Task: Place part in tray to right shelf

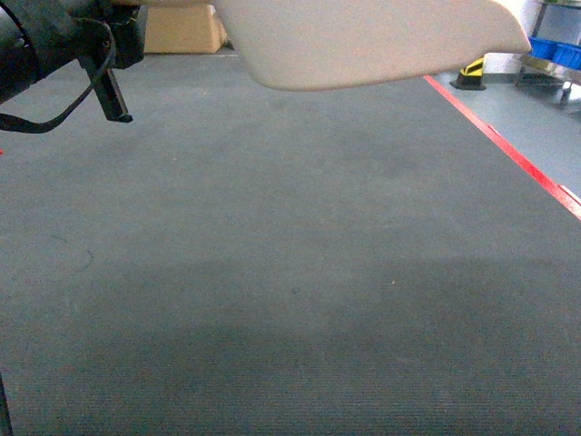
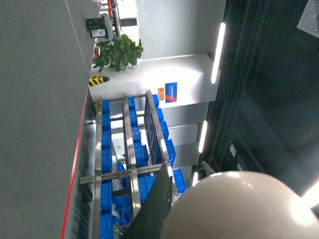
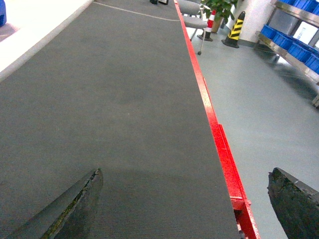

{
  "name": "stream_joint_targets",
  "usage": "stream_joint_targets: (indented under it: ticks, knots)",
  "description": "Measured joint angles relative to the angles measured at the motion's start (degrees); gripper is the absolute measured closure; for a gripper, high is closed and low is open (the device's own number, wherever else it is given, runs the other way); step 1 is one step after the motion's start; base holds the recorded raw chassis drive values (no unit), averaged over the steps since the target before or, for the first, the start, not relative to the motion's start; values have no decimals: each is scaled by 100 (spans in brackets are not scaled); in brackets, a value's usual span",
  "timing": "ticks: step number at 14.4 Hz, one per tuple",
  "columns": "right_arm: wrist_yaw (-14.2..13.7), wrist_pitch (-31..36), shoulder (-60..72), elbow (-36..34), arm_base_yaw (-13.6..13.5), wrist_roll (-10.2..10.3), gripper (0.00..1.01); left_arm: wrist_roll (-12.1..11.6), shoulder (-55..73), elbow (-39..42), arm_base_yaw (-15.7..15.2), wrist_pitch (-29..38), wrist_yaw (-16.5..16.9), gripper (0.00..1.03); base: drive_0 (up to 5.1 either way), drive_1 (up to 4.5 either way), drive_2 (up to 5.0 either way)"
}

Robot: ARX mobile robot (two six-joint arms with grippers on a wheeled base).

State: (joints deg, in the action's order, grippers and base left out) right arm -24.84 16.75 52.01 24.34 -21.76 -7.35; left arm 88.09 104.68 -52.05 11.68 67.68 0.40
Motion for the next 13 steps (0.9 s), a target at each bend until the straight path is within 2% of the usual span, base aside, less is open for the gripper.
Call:
stream_joint_targets:
  ticks: [3,13]
  knots:
    - [0,-11,0,-2,2,0,3,0,-2,2,-63,-2,-44,90,472,-375,-100]
    - [-2,2,0,-2,0,0,3,4,-15,15,-11,11,-20,90,492,-251,-251]
